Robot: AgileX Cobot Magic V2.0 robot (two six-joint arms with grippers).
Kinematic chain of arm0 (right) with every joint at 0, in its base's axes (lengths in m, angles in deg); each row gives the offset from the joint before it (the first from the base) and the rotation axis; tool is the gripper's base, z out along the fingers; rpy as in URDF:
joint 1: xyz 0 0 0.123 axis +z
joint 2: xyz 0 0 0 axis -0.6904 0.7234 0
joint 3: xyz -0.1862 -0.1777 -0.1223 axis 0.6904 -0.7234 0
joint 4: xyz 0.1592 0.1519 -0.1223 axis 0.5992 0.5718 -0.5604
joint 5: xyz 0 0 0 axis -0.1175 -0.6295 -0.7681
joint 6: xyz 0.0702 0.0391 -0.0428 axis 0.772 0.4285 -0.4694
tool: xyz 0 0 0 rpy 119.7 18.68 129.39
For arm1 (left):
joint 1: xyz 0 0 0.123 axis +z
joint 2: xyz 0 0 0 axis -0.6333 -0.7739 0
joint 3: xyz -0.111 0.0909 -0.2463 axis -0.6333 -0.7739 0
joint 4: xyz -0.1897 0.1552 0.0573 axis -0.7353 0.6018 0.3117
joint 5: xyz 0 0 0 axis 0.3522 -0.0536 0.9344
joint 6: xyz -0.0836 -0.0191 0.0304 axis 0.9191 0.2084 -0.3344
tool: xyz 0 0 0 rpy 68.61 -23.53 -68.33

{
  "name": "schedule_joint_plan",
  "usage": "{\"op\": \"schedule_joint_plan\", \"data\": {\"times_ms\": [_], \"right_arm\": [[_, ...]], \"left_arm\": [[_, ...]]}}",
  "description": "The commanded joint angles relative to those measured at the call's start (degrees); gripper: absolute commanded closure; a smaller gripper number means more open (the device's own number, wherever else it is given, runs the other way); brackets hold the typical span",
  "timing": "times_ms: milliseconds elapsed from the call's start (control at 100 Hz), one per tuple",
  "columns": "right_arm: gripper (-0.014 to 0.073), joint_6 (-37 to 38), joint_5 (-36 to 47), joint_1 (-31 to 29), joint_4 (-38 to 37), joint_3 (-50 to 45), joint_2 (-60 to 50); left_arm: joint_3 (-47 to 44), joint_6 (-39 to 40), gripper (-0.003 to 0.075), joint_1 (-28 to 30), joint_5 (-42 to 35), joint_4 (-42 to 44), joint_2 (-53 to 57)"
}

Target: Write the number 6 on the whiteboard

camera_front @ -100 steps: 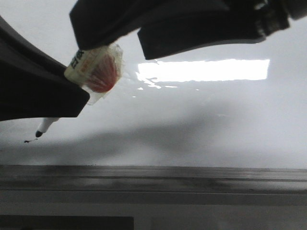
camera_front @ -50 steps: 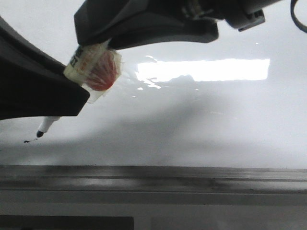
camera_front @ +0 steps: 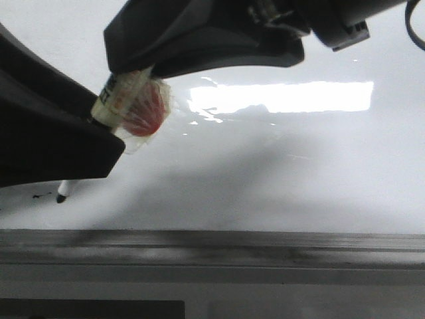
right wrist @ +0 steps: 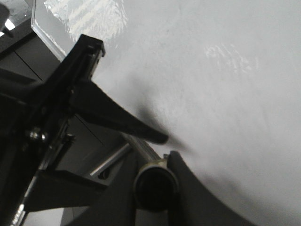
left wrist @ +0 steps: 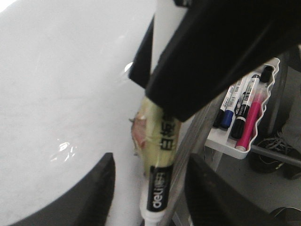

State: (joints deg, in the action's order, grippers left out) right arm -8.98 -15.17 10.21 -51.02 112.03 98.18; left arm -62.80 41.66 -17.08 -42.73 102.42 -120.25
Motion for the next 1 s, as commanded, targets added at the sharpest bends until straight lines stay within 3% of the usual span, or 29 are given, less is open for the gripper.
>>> {"op": "schedule_joint_plan", "data": {"times_ms": [0,390,680,850,990], "right_arm": [[0.0664,-0.43,1.85,-1.75,0.25,2.25,-1.18],[0.0664,-0.43,-4.35,-9.58,-0.48,7.83,-5.02],[0.0664,-0.43,-5.60,-18.40,-2.35,14.98,-1.40],[0.0664,-0.43,-8.38,-17.47,-2.35,15.11,2.49],[0.0664,-0.43,-9.80,-12.95,-2.35,11.40,5.12]], "left_arm": [[1.72,0.07,0.0290,1.37,0.36,-1.32,2.98],[1.72,3.45,0.0323,14.61,3.49,-1.39,18.81],[1.72,3.45,0.0323,15.80,2.85,-3.61,19.41],[1.72,3.45,0.0336,15.80,2.46,-3.59,19.41],[1.72,3.45,0.0353,15.80,2.46,-3.59,19.41]]}}
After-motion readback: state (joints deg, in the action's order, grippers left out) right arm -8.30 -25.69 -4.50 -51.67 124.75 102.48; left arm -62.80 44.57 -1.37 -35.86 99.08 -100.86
